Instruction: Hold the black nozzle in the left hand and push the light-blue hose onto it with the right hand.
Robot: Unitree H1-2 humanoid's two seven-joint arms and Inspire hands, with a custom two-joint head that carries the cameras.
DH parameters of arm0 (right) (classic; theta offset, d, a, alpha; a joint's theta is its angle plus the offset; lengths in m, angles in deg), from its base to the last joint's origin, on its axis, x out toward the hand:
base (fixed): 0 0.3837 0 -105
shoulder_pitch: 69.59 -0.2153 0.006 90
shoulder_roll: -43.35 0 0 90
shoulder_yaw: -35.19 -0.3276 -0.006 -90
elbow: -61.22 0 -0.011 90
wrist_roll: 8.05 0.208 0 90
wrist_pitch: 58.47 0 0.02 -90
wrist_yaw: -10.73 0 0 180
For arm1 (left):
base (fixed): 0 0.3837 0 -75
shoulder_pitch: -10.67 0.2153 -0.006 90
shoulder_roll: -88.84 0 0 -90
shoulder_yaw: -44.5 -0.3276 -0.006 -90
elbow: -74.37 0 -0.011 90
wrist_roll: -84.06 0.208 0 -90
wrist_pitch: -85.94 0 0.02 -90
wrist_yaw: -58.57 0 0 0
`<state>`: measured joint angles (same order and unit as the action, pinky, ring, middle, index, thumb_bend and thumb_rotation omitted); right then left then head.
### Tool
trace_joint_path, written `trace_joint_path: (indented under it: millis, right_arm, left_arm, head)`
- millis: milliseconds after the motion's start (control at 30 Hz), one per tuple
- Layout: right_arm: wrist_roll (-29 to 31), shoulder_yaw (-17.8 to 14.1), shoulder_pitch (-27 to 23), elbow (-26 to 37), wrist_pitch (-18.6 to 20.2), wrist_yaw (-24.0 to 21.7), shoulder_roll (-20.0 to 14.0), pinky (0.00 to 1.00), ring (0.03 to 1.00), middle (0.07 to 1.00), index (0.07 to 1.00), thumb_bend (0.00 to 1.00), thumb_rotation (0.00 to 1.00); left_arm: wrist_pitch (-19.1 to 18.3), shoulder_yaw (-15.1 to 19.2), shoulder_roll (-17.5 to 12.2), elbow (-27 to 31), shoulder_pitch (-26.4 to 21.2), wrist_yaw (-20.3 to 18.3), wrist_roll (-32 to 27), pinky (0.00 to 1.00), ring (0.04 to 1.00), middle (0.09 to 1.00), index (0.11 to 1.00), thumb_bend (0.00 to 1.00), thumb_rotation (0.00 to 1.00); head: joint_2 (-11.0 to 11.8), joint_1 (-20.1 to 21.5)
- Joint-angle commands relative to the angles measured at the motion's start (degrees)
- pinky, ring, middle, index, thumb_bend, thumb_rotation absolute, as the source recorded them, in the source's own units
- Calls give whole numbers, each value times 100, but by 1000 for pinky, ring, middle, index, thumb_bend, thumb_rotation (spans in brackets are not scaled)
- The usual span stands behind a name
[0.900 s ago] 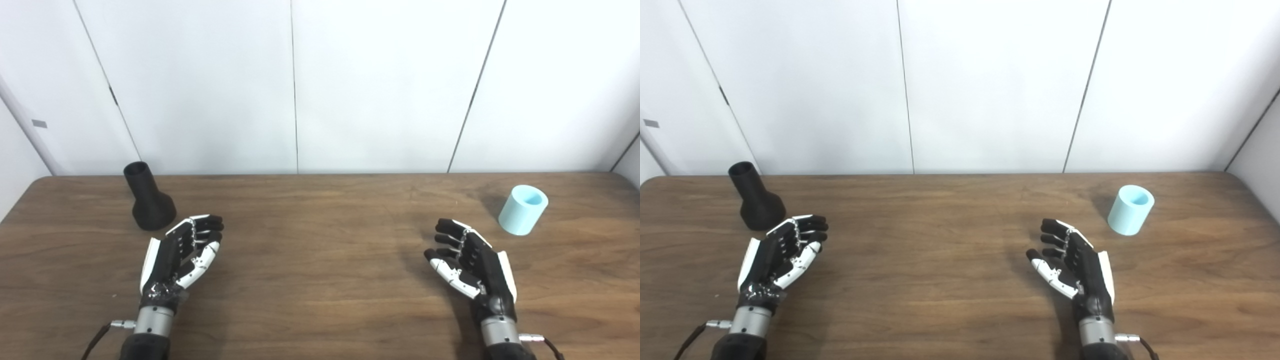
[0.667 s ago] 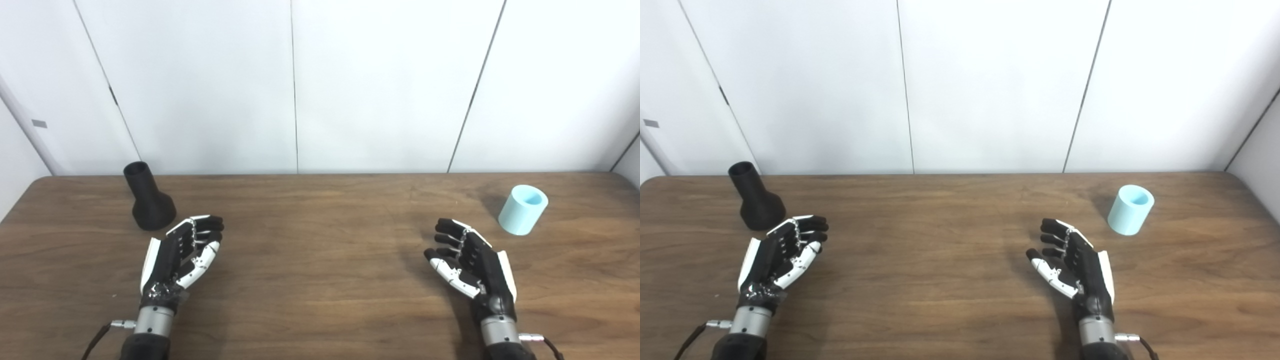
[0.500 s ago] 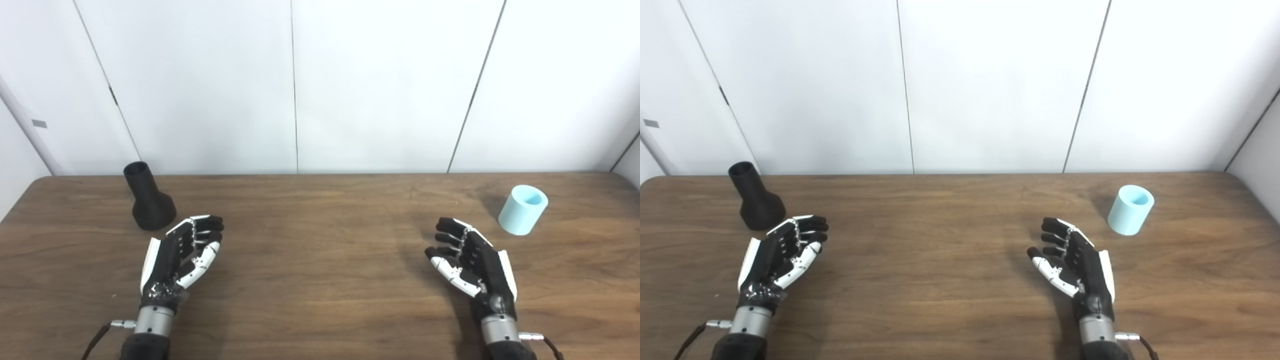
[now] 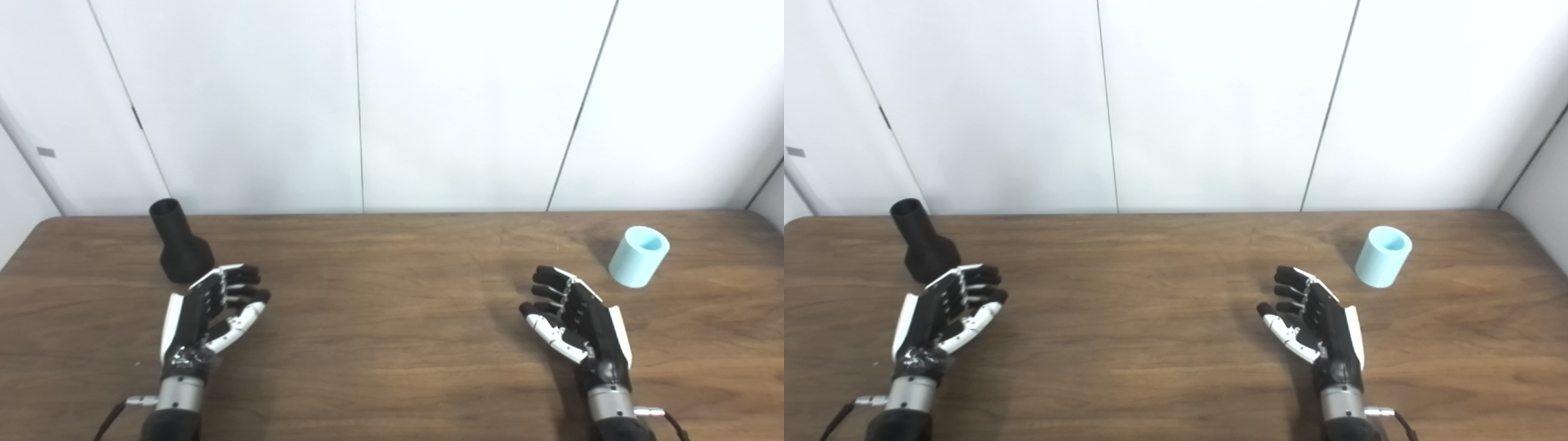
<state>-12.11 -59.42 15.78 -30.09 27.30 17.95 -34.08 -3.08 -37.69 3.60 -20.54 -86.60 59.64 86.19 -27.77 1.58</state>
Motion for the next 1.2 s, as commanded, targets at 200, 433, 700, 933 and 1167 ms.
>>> trace_joint_path:
  millis: [200, 433, 700, 933, 1167]
  right_arm:
    - [-35, -17, -33, -197, -240, 53, 25, 599, 703, 720, 693, 258, 0]
    - [-50, -49, -52, -286, -287, 41, -56, 608, 713, 728, 703, 267, 0]
    - [3, -77, -44, -284, -238, 12, -100, 623, 719, 733, 709, 269, 0]
    - [25, -102, -63, -330, -248, 19, -118, 612, 709, 725, 705, 273, 0]
    - [59, -127, -65, -352, -292, -5, -150, 628, 710, 722, 702, 275, 0]
  left_arm:
    - [-908, 559, -711, 340, 223, -64, -125, 565, 647, 709, 709, 762, 139]
    - [-1189, 965, -896, 466, 312, 14, -372, 557, 637, 718, 716, 772, 135]
    - [-1426, 1209, -1141, 381, 251, 148, -234, 466, 522, 627, 646, 882, 219]
    - [-2138, 815, -1684, 770, 225, -1, 584, 534, 638, 678, 692, 1000, 350]
    - [-2506, 480, -1851, 1145, 87, -282, 669, 496, 687, 740, 754, 1000, 299]
  head:
    - [39, -37]
    - [56, -99]
    - [66, -176]
    - [77, -215]
    - [74, -299]
